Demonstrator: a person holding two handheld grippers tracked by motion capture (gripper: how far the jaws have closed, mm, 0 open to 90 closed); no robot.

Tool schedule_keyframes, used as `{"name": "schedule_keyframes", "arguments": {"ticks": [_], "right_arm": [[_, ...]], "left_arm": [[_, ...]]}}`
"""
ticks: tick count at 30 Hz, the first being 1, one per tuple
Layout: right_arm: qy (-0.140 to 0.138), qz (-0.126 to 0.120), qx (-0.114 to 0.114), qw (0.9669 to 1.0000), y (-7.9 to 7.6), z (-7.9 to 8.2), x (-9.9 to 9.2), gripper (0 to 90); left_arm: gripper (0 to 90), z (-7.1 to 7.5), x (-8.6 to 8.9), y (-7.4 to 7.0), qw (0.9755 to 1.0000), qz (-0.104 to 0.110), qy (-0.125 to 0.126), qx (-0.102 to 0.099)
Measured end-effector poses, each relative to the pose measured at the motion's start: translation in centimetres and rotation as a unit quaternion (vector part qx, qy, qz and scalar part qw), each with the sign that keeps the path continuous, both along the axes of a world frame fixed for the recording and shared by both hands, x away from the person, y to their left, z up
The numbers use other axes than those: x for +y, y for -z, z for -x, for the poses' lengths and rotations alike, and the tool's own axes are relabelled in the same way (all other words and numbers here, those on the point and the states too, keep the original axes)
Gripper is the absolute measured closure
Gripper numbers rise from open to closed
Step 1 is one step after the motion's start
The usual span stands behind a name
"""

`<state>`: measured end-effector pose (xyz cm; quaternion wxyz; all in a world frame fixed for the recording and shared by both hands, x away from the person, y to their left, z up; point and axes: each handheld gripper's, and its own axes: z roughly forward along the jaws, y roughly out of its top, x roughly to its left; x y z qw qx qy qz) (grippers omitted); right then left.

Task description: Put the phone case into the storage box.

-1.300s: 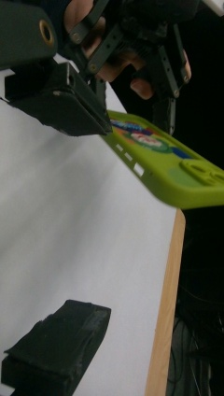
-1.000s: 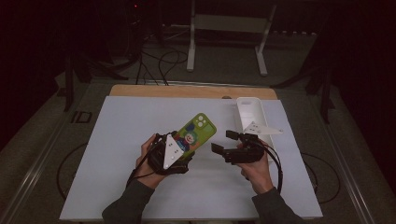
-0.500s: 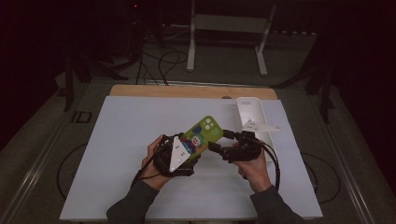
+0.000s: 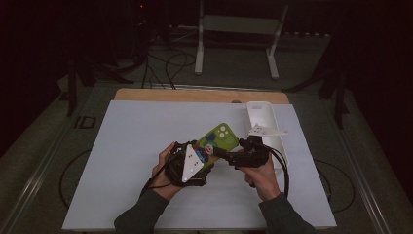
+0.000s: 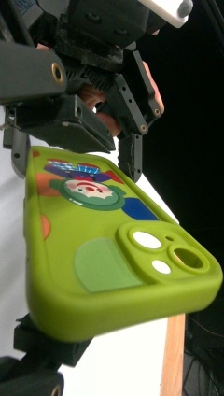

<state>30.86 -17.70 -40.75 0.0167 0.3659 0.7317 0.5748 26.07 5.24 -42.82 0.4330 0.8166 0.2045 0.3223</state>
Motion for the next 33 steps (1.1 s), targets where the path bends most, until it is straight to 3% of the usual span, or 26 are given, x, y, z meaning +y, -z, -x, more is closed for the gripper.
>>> {"name": "schedule_keyframes", "arguments": {"ticks": [5,12,18,21,33], "right_arm": [[-0.006,-0.006,0.012,0.9999,0.19,-0.12,0.29,34.3],[-0.031,-0.024,0.026,0.9989,0.38,-0.20,0.41,51.6],[-0.042,-0.042,0.032,0.9977,0.39,-0.23,0.53,73.2],[-0.047,-0.044,0.023,0.9977,0.26,-0.06,0.59,85.1],[-0.043,-0.021,0.014,0.9987,0.09,0.36,0.93,88.7]], "left_arm": [[16.3,0.18,-0.07,-0.05,1.0000,0.003,0.002,-0.001],[16.4,0.09,0.13,-0.21,0.9997,0.023,0.010,0.006],[16.4,0.24,-0.17,-0.04,0.9996,0.018,0.018,0.009],[16.4,0.22,-0.32,0.09,0.9996,0.017,0.018,0.011],[15.7,-0.10,-0.57,0.29,0.9995,0.007,0.017,0.025]]}}
